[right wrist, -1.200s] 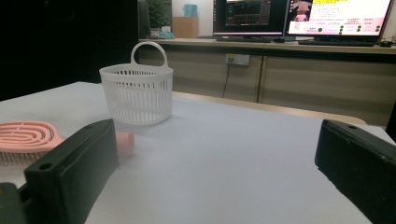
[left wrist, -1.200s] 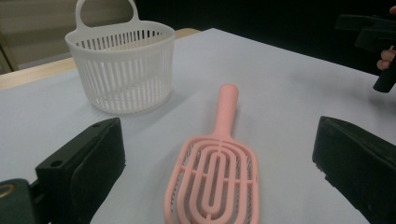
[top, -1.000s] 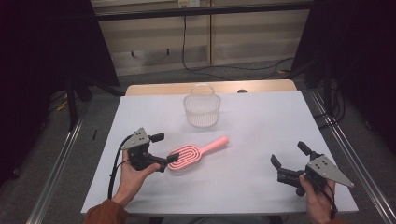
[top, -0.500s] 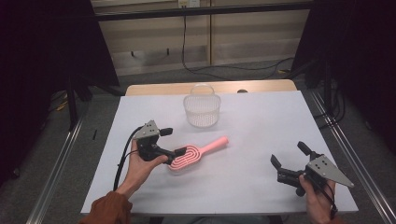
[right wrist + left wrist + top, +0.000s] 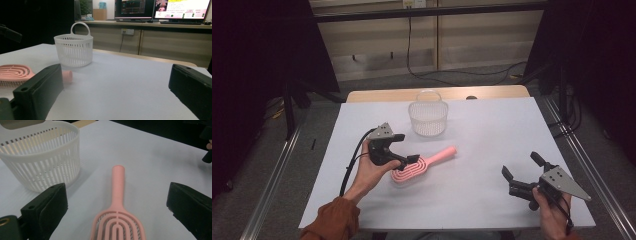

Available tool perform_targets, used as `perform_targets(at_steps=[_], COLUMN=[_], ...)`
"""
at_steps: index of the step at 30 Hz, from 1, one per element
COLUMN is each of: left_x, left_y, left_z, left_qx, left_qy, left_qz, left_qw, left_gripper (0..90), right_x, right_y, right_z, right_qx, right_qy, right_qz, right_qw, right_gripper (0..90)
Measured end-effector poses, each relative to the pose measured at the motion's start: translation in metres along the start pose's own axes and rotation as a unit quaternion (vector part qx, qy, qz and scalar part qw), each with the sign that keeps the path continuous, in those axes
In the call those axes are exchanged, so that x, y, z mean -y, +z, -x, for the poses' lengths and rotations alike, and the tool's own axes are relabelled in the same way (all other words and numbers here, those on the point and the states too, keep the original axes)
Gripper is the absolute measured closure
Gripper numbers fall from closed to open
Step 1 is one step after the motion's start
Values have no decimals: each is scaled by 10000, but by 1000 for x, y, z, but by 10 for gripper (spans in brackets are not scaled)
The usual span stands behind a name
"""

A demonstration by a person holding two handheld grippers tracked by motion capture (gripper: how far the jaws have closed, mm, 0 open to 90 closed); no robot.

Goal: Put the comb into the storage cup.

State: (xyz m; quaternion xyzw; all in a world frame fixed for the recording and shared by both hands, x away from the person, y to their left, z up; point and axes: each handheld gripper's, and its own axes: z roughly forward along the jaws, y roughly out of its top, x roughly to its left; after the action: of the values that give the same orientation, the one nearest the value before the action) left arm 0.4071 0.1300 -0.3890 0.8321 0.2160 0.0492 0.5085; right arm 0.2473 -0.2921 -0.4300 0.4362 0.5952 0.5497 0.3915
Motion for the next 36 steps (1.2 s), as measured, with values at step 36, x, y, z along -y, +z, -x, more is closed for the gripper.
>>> perform_targets(at_steps=[36], left_x=[-27], left_y=[33], left_z=[-4], left_qx=[311], left_qy=[8], left_qz=[-1658], left_qw=[9857], left_gripper=[51], right_x=[0], right_y=[0], right_z=[0], right_qx=[-21], right_qy=[-32], right_qz=[-14], right_qw=[10000], right_gripper=[0])
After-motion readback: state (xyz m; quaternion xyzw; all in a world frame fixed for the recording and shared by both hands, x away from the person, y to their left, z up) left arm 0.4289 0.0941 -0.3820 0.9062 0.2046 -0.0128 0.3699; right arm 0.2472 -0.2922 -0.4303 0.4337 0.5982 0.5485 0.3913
